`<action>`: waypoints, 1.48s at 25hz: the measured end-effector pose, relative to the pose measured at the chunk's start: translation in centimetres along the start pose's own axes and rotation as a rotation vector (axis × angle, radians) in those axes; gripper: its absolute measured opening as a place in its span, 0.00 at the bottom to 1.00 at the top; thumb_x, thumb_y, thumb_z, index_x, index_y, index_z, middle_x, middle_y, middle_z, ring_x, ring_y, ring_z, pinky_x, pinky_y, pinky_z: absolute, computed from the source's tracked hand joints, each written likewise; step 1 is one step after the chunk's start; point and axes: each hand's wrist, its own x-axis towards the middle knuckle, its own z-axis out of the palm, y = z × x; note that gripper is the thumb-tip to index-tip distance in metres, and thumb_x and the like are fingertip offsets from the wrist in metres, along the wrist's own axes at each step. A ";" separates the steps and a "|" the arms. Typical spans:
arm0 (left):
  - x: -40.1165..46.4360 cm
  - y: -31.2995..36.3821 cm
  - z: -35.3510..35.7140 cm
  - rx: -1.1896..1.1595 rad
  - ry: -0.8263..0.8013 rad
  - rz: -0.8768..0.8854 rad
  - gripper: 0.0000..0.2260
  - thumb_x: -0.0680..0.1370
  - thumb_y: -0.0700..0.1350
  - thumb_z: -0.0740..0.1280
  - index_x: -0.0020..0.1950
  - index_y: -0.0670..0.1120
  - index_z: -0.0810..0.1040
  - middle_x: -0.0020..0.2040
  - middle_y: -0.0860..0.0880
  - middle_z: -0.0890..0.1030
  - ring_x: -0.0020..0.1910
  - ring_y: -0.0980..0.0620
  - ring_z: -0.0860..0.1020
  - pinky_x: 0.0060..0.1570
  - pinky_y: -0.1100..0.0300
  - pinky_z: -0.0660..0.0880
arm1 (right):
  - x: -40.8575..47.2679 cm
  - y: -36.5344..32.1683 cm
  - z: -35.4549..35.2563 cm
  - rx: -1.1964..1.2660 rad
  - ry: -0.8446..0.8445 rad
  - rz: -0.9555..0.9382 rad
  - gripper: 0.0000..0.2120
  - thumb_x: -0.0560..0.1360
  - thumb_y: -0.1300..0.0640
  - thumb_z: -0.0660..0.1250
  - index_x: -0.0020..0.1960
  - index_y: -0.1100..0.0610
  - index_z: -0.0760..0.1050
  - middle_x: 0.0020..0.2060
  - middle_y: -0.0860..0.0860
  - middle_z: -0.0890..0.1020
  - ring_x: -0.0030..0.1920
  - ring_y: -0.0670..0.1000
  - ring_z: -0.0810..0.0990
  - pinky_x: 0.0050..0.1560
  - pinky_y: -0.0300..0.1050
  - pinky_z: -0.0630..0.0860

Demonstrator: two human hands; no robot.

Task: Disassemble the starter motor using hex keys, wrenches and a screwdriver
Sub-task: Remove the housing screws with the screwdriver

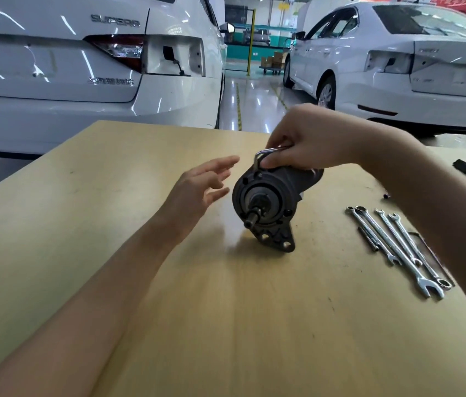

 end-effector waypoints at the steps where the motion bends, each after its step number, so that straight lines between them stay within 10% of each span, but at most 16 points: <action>1: -0.1 -0.1 0.3 -0.076 -0.075 0.005 0.17 0.72 0.40 0.62 0.60 0.47 0.79 0.60 0.49 0.81 0.62 0.52 0.76 0.60 0.57 0.74 | 0.5 -0.5 0.0 -0.043 -0.014 -0.016 0.16 0.75 0.49 0.66 0.45 0.62 0.83 0.36 0.58 0.83 0.35 0.54 0.77 0.39 0.44 0.73; 14: -0.7 -1.1 1.4 0.104 0.128 0.261 0.11 0.69 0.38 0.74 0.49 0.44 0.78 0.45 0.50 0.83 0.46 0.57 0.81 0.47 0.67 0.76 | 2.0 -2.9 1.6 -0.177 0.140 -0.055 0.12 0.71 0.41 0.68 0.47 0.47 0.82 0.29 0.43 0.75 0.34 0.45 0.73 0.33 0.41 0.64; 20: -0.7 -2.7 1.9 0.236 0.217 0.243 0.10 0.73 0.36 0.71 0.50 0.44 0.74 0.45 0.49 0.80 0.44 0.58 0.80 0.45 0.68 0.76 | -3.2 0.3 4.6 0.743 0.685 0.160 0.10 0.75 0.52 0.69 0.46 0.59 0.79 0.26 0.52 0.68 0.27 0.46 0.63 0.28 0.38 0.58; 25: -0.1 -2.9 1.7 0.279 0.290 0.212 0.09 0.74 0.37 0.71 0.48 0.44 0.72 0.43 0.51 0.78 0.41 0.62 0.78 0.44 0.72 0.72 | -6.4 3.5 8.6 1.004 0.509 0.344 0.12 0.82 0.61 0.57 0.47 0.54 0.77 0.29 0.50 0.70 0.25 0.43 0.64 0.26 0.35 0.60; 30: -0.1 -2.9 1.8 0.290 0.394 0.222 0.21 0.72 0.39 0.74 0.60 0.46 0.70 0.51 0.52 0.79 0.45 0.66 0.78 0.44 0.73 0.73 | -7.7 3.4 10.0 0.538 0.386 0.173 0.12 0.80 0.53 0.61 0.57 0.42 0.79 0.25 0.43 0.73 0.26 0.43 0.66 0.29 0.31 0.61; 37: 0.1 -3.5 -0.3 0.281 0.606 0.021 0.25 0.70 0.52 0.75 0.61 0.45 0.69 0.52 0.53 0.78 0.50 0.57 0.78 0.44 0.71 0.73 | -7.9 2.7 9.8 0.566 0.435 0.183 0.03 0.78 0.60 0.64 0.45 0.55 0.75 0.30 0.50 0.74 0.29 0.50 0.68 0.30 0.38 0.64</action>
